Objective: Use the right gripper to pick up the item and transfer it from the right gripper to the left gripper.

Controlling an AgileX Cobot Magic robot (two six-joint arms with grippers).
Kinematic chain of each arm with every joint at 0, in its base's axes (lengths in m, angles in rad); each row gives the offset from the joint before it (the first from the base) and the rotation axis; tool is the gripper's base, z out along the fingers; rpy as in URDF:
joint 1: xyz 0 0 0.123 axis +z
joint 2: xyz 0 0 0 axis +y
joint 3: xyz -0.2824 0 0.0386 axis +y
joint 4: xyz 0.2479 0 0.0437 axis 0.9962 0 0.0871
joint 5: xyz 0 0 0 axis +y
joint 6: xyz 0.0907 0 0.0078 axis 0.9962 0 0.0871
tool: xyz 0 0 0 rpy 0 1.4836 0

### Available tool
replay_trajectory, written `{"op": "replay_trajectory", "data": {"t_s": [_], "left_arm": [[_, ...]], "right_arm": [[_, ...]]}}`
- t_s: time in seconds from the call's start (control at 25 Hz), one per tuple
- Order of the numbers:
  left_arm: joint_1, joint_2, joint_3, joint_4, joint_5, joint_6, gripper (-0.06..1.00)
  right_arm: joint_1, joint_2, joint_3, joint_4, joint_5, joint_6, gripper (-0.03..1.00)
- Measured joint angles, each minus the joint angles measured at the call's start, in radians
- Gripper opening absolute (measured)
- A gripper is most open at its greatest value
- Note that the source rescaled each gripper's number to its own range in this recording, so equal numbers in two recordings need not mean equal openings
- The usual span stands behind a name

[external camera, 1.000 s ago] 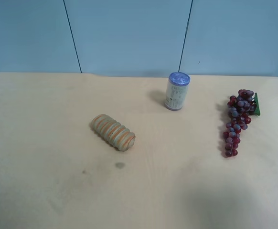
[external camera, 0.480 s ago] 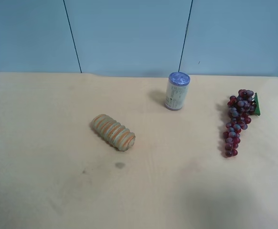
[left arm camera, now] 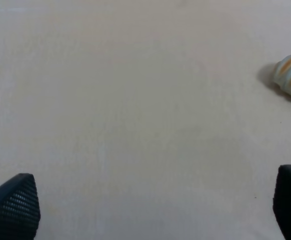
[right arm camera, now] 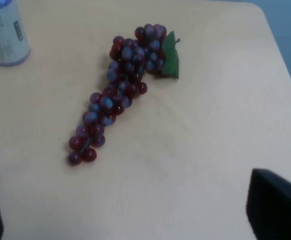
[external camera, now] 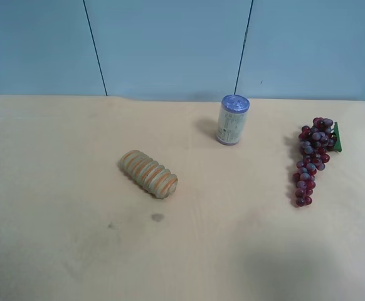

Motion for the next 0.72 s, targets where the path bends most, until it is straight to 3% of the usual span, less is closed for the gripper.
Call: {"op": "replay_trajectory", "data": {"t_s": [0.52,0.72], "left_arm": [[0.0,0.0,0.0,0.0,0.0,0.0,1.0],[0.0,0.0,0.0,0.0,0.0,0.0,1.0]], "right_arm": [[0.0,0.01,0.0,0.008,-0.001,-0.004,0.93],[0.0,0.184,-0.051,0.017,-0.016,-0.001,0.93]]}}
